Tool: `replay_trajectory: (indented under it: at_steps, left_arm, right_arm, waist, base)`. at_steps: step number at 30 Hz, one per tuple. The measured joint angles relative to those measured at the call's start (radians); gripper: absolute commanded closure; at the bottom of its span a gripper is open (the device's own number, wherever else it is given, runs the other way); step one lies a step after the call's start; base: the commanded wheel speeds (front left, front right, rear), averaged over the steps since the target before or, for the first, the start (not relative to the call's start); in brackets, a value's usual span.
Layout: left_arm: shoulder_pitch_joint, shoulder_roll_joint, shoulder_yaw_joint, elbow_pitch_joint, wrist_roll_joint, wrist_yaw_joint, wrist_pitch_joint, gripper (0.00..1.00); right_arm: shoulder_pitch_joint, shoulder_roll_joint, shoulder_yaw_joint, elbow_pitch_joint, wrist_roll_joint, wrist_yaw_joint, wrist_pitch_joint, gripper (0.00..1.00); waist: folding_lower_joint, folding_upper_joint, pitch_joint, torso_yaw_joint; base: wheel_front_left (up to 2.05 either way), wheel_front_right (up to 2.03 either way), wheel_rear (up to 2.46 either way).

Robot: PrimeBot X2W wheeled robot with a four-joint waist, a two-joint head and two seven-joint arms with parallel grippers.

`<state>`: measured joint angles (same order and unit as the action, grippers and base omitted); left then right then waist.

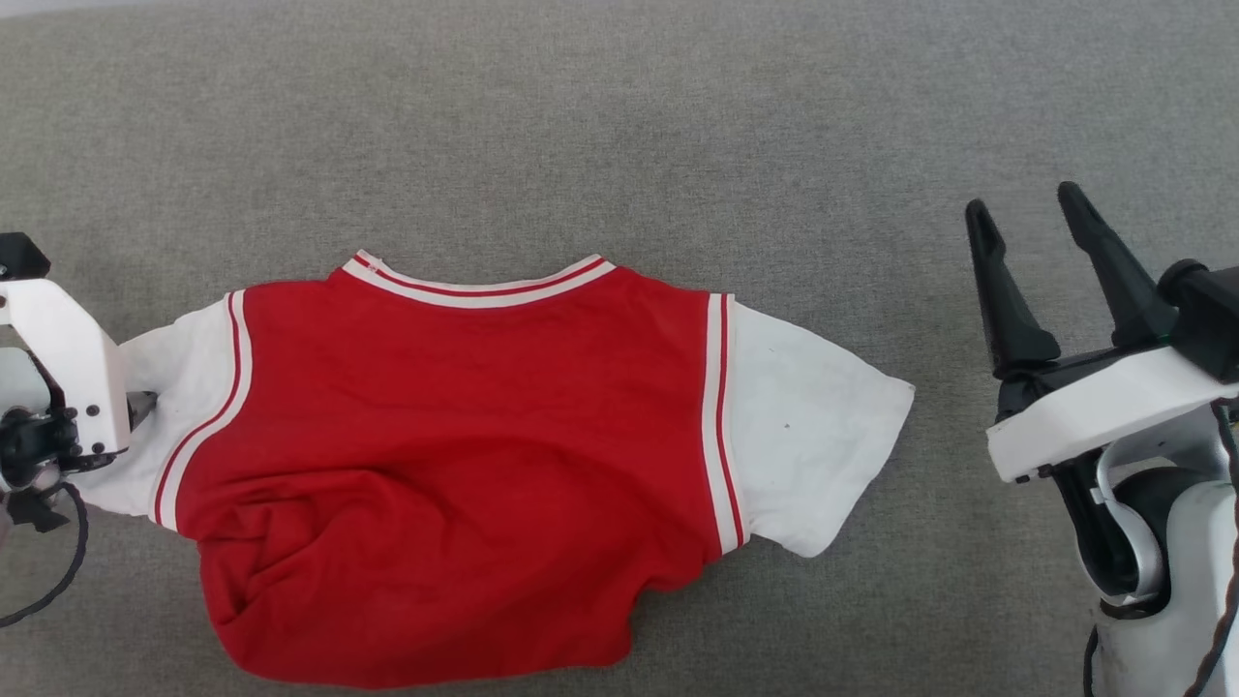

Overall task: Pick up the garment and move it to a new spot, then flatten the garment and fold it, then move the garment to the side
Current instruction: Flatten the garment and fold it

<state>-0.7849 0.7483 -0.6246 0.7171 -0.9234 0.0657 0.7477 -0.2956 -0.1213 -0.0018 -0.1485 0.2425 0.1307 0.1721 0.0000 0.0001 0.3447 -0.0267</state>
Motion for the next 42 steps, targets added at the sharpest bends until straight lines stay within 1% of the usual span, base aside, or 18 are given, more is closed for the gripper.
replay_trajectory:
  at_steps: [6,7,8,9,14,19,21,25,33,34,35,40,42]
  left_arm:
    - [-0.015,-0.038,-0.002,0.068,-0.009,-0.019,-0.017,0.00]
    - [-0.022,-0.046,0.005,0.083,-0.021,-0.021,-0.007,1.00]
    - [-0.030,-0.055,0.009,0.096,-0.028,-0.017,-0.003,1.00]
    - [-0.039,-0.069,0.007,0.108,-0.028,-0.023,-0.007,1.00]
    - [-0.068,-0.096,-0.002,0.145,-0.026,-0.055,-0.027,1.00]
    - [-0.096,-0.120,-0.009,0.178,-0.023,-0.080,-0.045,1.00]
    - [-0.109,-0.128,-0.011,0.192,-0.020,-0.087,-0.051,1.00]
    - [-0.133,-0.147,-0.014,0.216,-0.018,-0.102,-0.064,1.00]
    - [-0.170,-0.185,-0.020,0.264,-0.018,-0.132,-0.097,1.00]
    - [-0.171,-0.187,-0.022,0.270,-0.018,-0.137,-0.105,1.00]
    - [-0.173,-0.190,-0.022,0.277,-0.018,-0.138,-0.107,1.00]
    - [-0.187,-0.206,-0.027,0.305,-0.019,-0.158,-0.125,1.00]
    - [-0.191,-0.212,-0.030,0.311,-0.021,-0.163,-0.124,1.00]
  right_arm:
    - [-0.008,-0.024,0.041,0.017,0.026,0.000,0.055,0.00]
    - [-0.011,-0.032,0.051,0.022,0.030,0.000,0.072,0.00]
    - [-0.015,-0.039,0.059,0.028,0.037,0.000,0.091,0.00]
    - [-0.026,-0.049,0.082,0.040,0.049,0.000,0.142,0.00]
    - [-0.049,-0.056,0.111,0.085,0.088,0.000,0.360,0.00]
    - [-0.053,-0.067,0.141,0.090,0.127,0.000,0.597,0.00]
    - [-0.053,-0.084,0.163,0.088,0.126,0.000,0.675,0.00]
    - [-0.065,-0.105,0.183,0.100,0.110,0.000,0.752,0.00]
    - [-0.132,-0.142,0.263,0.224,0.075,0.000,0.788,0.00]
    - [-0.145,-0.149,0.276,0.242,0.077,0.000,0.796,0.27]
    - [-0.158,-0.161,0.299,0.254,0.075,0.000,0.799,1.00]
    - [-0.188,-0.173,0.309,0.307,0.140,0.000,0.769,1.00]
    - [-0.191,-0.180,0.309,0.307,0.170,0.000,0.770,1.00]
  waist:
    - [0.0000,0.0000,0.011,0.007]
    - [0.0000,0.0001,0.012,0.009]
    - [0.0000,0.0000,0.013,0.013]
    - [0.0000,0.0001,0.017,0.017]
    - [0.0000,0.0000,0.024,0.034]
    - [0.0000,0.0000,0.031,0.051]
    - [0.0000,0.0001,0.035,0.058]
    - [0.0000,0.0000,0.047,0.073]
    - [0.0000,0.0001,0.067,0.099]
    - [0.0000,0.0001,0.067,0.100]
    - [0.0000,0.0001,0.067,0.102]
    - [0.0000,0.0000,0.055,0.110]
    - [0.0000,0.0000,0.042,0.113]
  base:
    - [0.00,0.00,0.00]
    - [0.00,0.00,0.00]
    - [0.00,0.00,0.00]
    - [0.00,0.00,0.00]
    - [0.00,0.00,0.00]
    - [0.00,0.00,0.00]
    - [0.00,0.00,0.00]
    - [0.00,0.00,0.00]
    - [0.00,0.00,0.00]
    - [0.00,0.00,0.00]
    - [0.00,0.00,0.00]
    - [0.00,0.00,0.00]
    - [0.00,0.00,0.00]
